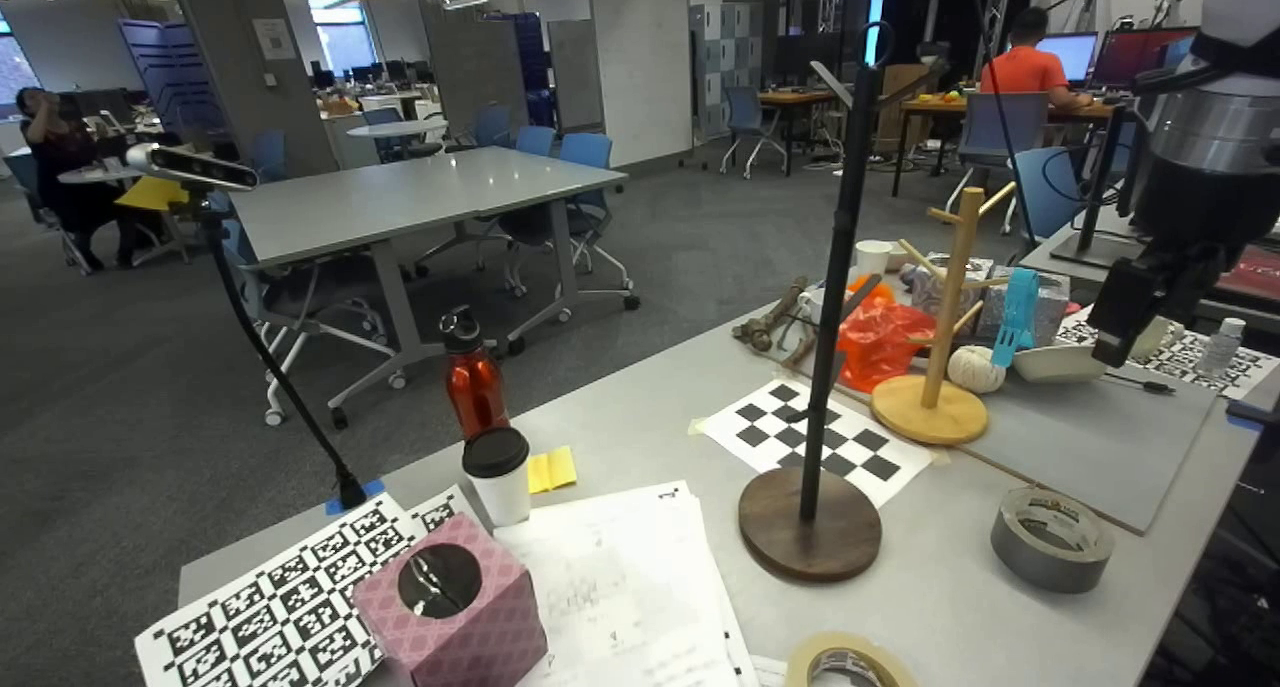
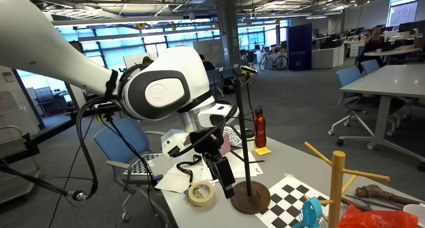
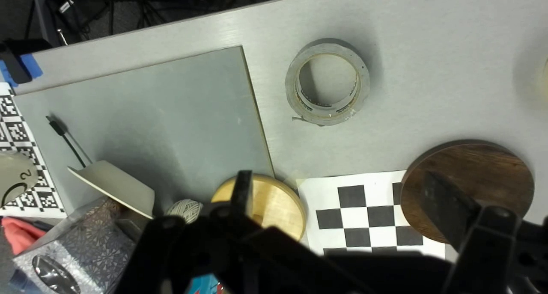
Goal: Remove the peg from the stand and place it on the masking tape
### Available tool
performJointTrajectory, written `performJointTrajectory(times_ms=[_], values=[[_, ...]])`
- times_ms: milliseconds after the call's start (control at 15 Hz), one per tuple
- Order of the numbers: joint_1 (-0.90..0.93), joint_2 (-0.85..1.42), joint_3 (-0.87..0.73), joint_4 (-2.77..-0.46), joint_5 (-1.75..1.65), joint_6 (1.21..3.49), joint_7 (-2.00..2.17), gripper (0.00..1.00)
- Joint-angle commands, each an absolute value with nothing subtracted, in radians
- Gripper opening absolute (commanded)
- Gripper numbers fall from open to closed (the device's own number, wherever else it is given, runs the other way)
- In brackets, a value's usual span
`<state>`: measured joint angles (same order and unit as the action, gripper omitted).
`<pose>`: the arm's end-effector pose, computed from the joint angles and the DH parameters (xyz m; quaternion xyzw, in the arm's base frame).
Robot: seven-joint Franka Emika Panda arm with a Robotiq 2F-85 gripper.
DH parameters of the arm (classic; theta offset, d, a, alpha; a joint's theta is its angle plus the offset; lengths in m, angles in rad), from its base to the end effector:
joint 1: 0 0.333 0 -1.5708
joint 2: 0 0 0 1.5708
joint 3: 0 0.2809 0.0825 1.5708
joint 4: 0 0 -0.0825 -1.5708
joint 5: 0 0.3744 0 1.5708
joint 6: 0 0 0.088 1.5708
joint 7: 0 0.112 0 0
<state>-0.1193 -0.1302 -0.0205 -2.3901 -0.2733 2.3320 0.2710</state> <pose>0.4776 -0.0727 0.3430 0.9878 -0.1135 0.0423 0.0981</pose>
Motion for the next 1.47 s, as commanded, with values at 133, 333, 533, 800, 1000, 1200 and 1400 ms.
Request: performJointTrajectory(times_ms=[133, 333, 533, 800, 1000, 1200, 1400], values=[[-0.112, -0.13, -0.028, -2.388, -0.273, 2.329, 0.27, 1.0], [-0.112, -0.13, -0.028, -2.388, -0.273, 2.329, 0.27, 1.0], [-0.112, -0.13, -0.028, -2.388, -0.273, 2.329, 0.27, 1.0], [-0.112, -0.13, -0.028, -2.388, -0.273, 2.329, 0.27, 1.0], [-0.112, -0.13, -0.028, -2.388, -0.273, 2.329, 0.27, 1.0], [-0.112, -0.13, -0.028, -2.388, -0.273, 2.329, 0.27, 1.0], [-0.112, -0.13, -0.028, -2.388, -0.273, 2.329, 0.27, 1.0]])
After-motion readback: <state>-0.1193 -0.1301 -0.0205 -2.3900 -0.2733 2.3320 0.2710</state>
